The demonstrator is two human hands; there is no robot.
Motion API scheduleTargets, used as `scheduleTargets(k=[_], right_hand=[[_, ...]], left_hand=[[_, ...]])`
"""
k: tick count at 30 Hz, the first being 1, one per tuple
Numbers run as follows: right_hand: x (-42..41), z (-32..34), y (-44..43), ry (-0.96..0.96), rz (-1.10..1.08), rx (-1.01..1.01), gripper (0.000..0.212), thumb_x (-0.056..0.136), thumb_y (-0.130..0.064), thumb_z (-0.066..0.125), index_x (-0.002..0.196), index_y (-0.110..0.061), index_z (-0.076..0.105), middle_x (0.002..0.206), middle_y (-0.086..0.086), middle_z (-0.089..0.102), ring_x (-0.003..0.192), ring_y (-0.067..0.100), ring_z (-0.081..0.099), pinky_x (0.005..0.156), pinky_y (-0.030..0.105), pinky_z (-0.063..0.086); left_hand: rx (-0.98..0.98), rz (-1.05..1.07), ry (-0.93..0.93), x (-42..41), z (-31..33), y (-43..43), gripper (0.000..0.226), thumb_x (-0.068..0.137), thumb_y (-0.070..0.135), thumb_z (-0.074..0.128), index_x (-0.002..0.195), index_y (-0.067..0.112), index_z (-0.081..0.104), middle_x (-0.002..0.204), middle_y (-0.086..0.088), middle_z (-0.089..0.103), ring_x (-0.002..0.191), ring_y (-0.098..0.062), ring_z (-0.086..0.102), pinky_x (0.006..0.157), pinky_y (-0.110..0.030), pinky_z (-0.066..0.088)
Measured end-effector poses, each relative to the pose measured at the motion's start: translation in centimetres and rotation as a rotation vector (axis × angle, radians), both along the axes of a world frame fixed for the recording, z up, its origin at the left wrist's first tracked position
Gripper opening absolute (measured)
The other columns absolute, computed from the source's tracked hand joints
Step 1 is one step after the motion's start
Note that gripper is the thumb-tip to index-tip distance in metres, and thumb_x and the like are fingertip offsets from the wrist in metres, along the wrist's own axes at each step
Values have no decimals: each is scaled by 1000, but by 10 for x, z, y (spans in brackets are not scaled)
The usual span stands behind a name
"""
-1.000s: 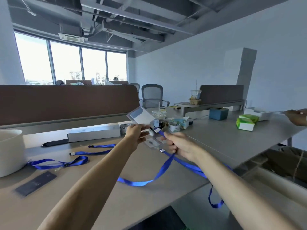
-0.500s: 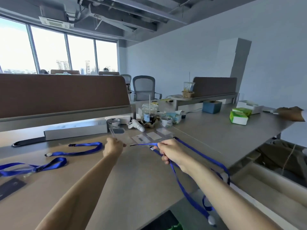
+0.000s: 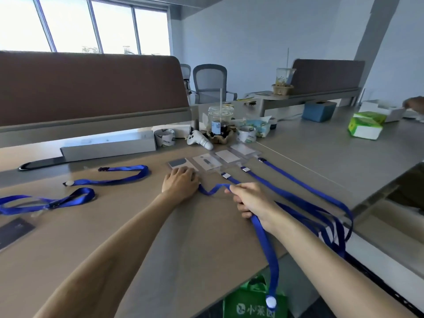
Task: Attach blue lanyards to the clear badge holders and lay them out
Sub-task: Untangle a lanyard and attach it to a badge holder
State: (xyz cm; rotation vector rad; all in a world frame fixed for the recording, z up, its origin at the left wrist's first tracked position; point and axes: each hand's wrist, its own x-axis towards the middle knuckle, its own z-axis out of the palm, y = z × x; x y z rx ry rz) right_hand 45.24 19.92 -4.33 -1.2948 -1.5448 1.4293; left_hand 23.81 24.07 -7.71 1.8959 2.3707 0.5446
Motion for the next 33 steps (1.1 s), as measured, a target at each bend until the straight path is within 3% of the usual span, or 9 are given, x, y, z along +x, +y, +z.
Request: scheduleTargets(k=[7,13,17,20,22,26,30,33], right_hand=[[36,5,-24,18,-46,-55,25,100,-28,51,86,-10,62,51,-6,35,36,8,34,37,21,30],[72,10,-38,40,-18,-41,28,103,-25,45,91,-7,64,53,-6,36,41,9,36,41,25,35],[80,7,-45,34,17,-13,26,102,-18,46,102,0,66,63,-1,44,49,11,43,47,26,46],[82,8,-54,-4,17,17,26,102,-14,47,102,5,65,65,2,52,50,12,54,47,21,48],[89,10,-61,-22,23,30,24,101,-13,49,95,3,65,71,7,60,55,14,59,49,20,50],[116,8,-78,-63,25,46,18,99,-8,51,107,-1,65,80,5,68,61,12,62,57,19,53],[156,1,-96,-199,14,111,18,97,-4,54,111,-2,65,83,4,70,64,10,62,61,15,51],[184,-6,-104,-273,-39,149,15,95,-5,58,106,-3,67,90,9,73,64,9,64,54,11,46]], left_hand=[[-31,24,4,6,0,7,50,96,46,33,140,23,42,151,-3,33,140,-26,24,112,-42,22],[-43,8,-30,10,7,-3,56,92,50,24,136,22,44,151,-5,31,140,-27,25,112,-45,27],[83,-94,-72,55,15,-23,42,99,28,29,136,11,41,149,-10,32,134,-30,35,104,-44,36],[-76,-254,-14,95,2,-35,49,101,36,26,142,11,34,148,-15,33,135,-30,33,109,-39,30],[-158,-225,-28,101,-6,-37,62,97,50,30,144,10,31,151,-15,29,140,-28,28,113,-37,23],[-199,-186,122,103,-6,-49,79,95,61,25,152,8,9,160,-9,4,148,-21,4,120,-34,4],[-232,-191,157,107,-2,-55,79,96,60,20,152,7,4,160,-9,1,148,-20,1,120,-33,2],[-238,-181,168,108,0,-56,78,96,60,18,152,8,4,160,-9,1,148,-21,1,120,-34,3]])
